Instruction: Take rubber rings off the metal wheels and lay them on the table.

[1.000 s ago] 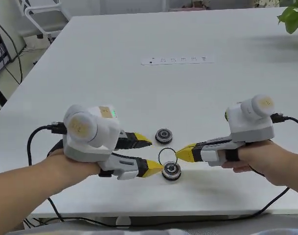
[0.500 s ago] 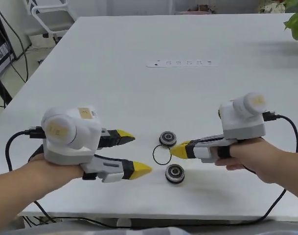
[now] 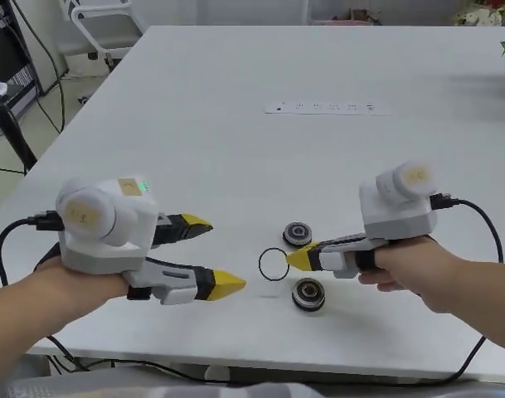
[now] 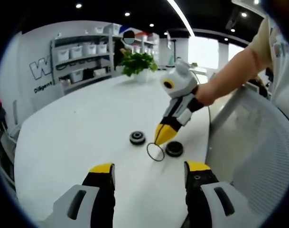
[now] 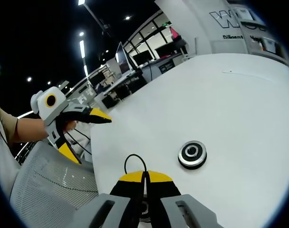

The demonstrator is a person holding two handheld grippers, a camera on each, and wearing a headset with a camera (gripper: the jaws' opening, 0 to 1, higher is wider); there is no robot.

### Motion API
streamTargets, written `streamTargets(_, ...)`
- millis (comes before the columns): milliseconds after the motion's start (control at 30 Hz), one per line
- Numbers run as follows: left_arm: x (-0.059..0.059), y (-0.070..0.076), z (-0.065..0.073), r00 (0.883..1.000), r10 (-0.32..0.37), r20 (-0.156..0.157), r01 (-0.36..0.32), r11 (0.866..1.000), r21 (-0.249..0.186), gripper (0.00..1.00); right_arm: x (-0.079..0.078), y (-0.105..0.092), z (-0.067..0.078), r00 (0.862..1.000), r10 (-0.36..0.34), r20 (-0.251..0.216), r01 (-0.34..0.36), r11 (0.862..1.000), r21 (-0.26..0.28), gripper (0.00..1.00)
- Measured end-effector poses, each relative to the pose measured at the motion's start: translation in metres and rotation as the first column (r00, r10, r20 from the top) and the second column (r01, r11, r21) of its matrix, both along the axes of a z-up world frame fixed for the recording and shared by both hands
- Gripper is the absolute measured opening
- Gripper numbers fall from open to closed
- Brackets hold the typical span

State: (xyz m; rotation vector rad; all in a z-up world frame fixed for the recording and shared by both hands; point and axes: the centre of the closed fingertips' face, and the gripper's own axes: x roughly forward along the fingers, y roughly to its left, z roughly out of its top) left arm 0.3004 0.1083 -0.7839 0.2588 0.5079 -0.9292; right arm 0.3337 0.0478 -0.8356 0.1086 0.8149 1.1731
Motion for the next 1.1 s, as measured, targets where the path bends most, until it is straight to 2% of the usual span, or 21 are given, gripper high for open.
streamTargets(167, -0.002, 0.009, -0.003, 1.000, 0.010, 0.006, -0.010, 1.000, 0.020, 0.61, 0.001, 0.008, -0.010, 1.000, -0.009, 0.002, 0.009, 0.999, -0.031, 0.00)
streamTargets(333, -0.003, 0.015, -0.004, 1.000, 0.026, 0.004, -0.026, 0.999, 0.020, 0.61, 0.000, 0.016, -0.017, 1.000, -0.007, 0.012, 0.008, 0.998, -0.057, 0.00)
streamTargets(667, -0.006, 0.020, -0.007, 0.999, 0.033, 0.005, -0.033, 0.999, 0.038, 0.62, 0.001, 0.022, -0.022, 0.998, -0.007, 0.057, 0.012, 0.996, -0.092, 0.00)
streamTargets(967, -0.003, 0.022, -0.008, 0.999, 0.034, 0.000, -0.034, 0.998, 0.047, 0.61, 0.005, 0.020, -0.022, 0.996, -0.004, 0.091, 0.012, 0.996, -0.092, 0.07)
streamTargets(1100, -0.001, 0.021, -0.007, 1.000, 0.029, 0.002, -0.029, 0.999, 0.046, 0.61, 0.007, 0.017, -0.016, 0.994, -0.012, 0.108, 0.019, 0.998, -0.066, 0.11)
